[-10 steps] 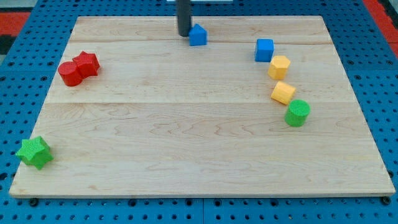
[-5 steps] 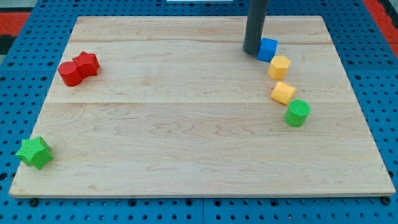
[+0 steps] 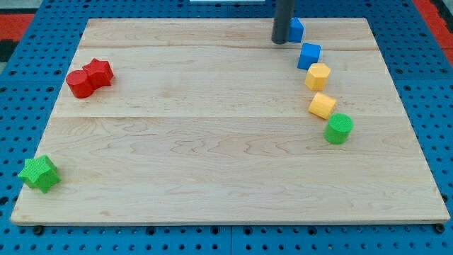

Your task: Drag the blue triangle above the blue cube

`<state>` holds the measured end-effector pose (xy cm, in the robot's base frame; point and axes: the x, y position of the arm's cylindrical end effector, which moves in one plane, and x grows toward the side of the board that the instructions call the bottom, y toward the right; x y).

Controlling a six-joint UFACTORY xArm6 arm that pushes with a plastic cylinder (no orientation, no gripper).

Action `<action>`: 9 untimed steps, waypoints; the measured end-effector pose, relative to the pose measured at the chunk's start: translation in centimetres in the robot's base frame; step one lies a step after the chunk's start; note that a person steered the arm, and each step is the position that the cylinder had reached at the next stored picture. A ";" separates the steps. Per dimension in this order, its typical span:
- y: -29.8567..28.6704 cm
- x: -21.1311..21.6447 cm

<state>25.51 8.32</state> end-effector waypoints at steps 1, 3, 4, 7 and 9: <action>0.9 -5.0; 4.7 -4.6; 5.0 -3.7; 6.9 -4.3; 7.2 -4.3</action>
